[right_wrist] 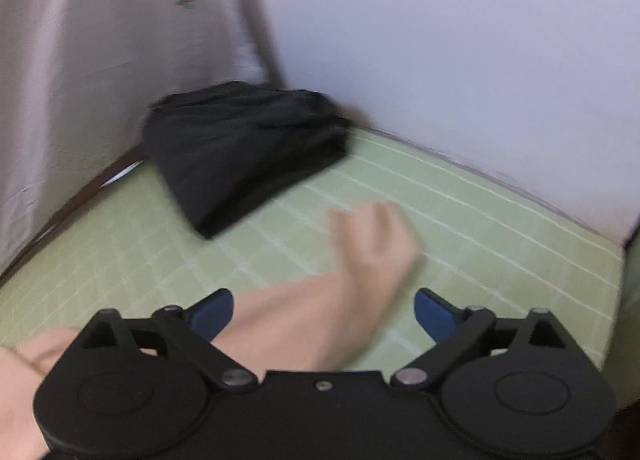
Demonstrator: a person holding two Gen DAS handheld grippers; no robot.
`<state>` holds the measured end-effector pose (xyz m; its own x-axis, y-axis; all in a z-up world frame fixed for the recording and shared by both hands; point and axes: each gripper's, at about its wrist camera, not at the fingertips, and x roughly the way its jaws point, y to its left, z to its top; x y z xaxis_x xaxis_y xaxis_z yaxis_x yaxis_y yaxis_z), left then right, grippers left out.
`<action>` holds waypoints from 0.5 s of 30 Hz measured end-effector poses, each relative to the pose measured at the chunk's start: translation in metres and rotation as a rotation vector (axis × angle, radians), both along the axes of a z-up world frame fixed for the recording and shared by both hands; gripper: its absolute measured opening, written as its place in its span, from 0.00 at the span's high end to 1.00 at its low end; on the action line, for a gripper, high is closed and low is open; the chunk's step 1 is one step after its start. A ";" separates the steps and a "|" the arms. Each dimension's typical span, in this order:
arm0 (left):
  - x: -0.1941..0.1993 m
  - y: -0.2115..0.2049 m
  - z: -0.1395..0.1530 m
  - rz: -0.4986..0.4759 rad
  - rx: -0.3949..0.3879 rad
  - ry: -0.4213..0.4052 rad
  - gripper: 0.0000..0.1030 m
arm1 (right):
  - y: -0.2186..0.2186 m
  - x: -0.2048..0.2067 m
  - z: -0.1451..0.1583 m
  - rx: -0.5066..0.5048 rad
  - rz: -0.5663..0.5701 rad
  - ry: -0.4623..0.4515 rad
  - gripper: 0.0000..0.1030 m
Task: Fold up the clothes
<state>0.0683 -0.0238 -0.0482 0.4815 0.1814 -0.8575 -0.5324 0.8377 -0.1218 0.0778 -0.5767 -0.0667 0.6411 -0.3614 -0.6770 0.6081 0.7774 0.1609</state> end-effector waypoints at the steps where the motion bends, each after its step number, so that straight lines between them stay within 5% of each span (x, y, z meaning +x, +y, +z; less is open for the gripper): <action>1: 0.005 0.005 0.001 -0.006 -0.007 -0.013 0.24 | 0.010 0.009 0.002 0.000 0.023 -0.010 0.02; 10: 0.097 0.027 -0.015 -0.137 -0.109 -0.071 0.61 | 0.112 0.090 -0.003 -0.048 0.312 0.029 0.00; 15: 0.158 0.032 -0.032 -0.220 -0.133 -0.070 0.63 | 0.141 0.128 -0.020 -0.074 0.340 0.068 0.00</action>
<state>0.2261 0.0085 -0.0801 0.5561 -0.0459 -0.8299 -0.3257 0.9066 -0.2683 0.2062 -0.4353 -0.0865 0.6877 -0.1848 -0.7021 0.3198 0.9453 0.0643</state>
